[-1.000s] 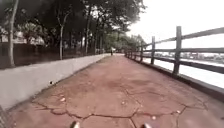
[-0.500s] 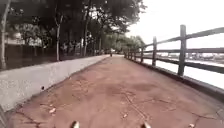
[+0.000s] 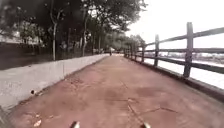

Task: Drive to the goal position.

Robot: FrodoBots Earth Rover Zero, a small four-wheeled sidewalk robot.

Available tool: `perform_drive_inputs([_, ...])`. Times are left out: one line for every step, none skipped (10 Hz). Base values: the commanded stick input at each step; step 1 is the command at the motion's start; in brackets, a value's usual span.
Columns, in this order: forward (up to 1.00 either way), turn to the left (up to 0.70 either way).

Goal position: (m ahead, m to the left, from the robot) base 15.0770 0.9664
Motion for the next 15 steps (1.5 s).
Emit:
perform_drive_inputs([0.5,0.0])
perform_drive_inputs([0.5,0.0])
perform_drive_inputs([0.5,0.0])
perform_drive_inputs([0.5,0.0])
perform_drive_inputs([0.5,0.0])
perform_drive_inputs([0.5,0.0])
perform_drive_inputs([0.5,0.0])
perform_drive_inputs([0.5,0.0])
perform_drive_inputs([0.5,0.0])
perform_drive_inputs([0.5,0.0])
perform_drive_inputs([0.5,0.0])
perform_drive_inputs([0.5,0.0])
perform_drive_inputs([0.5,0.0])
perform_drive_inputs([0.5,0.0])
perform_drive_inputs([0.5,0.0])
